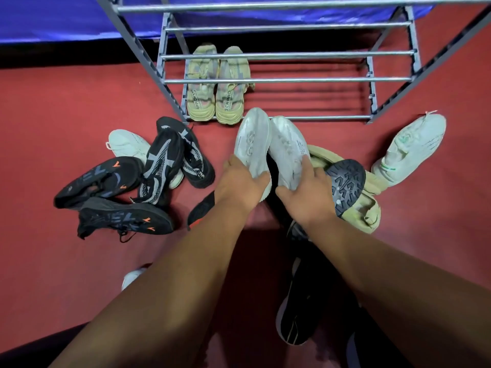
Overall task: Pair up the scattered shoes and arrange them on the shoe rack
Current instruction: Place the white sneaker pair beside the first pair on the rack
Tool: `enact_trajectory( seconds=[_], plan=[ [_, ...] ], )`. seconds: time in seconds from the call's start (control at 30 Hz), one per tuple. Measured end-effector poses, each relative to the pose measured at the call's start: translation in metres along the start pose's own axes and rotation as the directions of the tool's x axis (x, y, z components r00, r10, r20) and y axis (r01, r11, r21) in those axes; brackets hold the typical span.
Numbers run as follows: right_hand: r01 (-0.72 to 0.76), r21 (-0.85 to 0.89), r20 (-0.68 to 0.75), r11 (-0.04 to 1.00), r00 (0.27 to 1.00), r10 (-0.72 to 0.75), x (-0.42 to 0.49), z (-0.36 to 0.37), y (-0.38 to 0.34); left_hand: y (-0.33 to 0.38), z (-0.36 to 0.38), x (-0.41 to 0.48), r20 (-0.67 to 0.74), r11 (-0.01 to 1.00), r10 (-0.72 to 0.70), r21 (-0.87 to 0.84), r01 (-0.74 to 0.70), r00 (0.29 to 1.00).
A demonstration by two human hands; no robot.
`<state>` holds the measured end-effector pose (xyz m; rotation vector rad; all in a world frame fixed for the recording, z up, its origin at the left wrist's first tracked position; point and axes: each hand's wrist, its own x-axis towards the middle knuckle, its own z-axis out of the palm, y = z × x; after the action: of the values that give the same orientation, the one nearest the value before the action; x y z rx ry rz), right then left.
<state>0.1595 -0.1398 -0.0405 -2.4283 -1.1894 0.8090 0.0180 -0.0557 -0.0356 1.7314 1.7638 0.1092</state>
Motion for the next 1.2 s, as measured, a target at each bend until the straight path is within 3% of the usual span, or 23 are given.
enact_trajectory(
  seconds=[0.17, 0.6, 0.77, 0.9, 1.1, 1.2],
  plan=[
    [0.020, 0.122, -0.079, 0.992, 0.997, -0.010, 0.031, -0.014, 0.000, 0.027, -0.001, 0.027, -0.068, 0.997, 0.070, 0.045, -0.067, 0.995],
    [0.099, 0.056, -0.126, 0.994, 0.988, -0.091, 0.130, -0.034, 0.014, 0.073, 0.019, 0.115, -0.068, 0.972, 0.198, 0.145, -0.187, 0.978],
    [0.115, 0.086, -0.136, 0.990, 0.985, -0.103, 0.165, -0.035, 0.005, 0.081, 0.024, 0.150, -0.097, 0.973, 0.181, 0.160, -0.164, 0.979],
    [0.144, -0.002, -0.174, 0.990, 0.974, -0.142, 0.193, -0.027, -0.006, 0.087, 0.026, 0.172, -0.161, 0.957, 0.195, 0.248, -0.152, 0.967],
    [0.059, -0.163, -0.126, 0.985, 0.989, -0.080, 0.234, -0.005, -0.029, 0.093, 0.028, 0.200, -0.033, 0.841, 0.206, 0.518, -0.159, 0.978],
    [-0.004, -0.110, -0.129, 0.994, 0.992, -0.010, 0.235, 0.001, -0.027, 0.090, 0.032, 0.198, 0.025, 0.812, 0.255, 0.538, -0.228, 0.967]
  ],
)
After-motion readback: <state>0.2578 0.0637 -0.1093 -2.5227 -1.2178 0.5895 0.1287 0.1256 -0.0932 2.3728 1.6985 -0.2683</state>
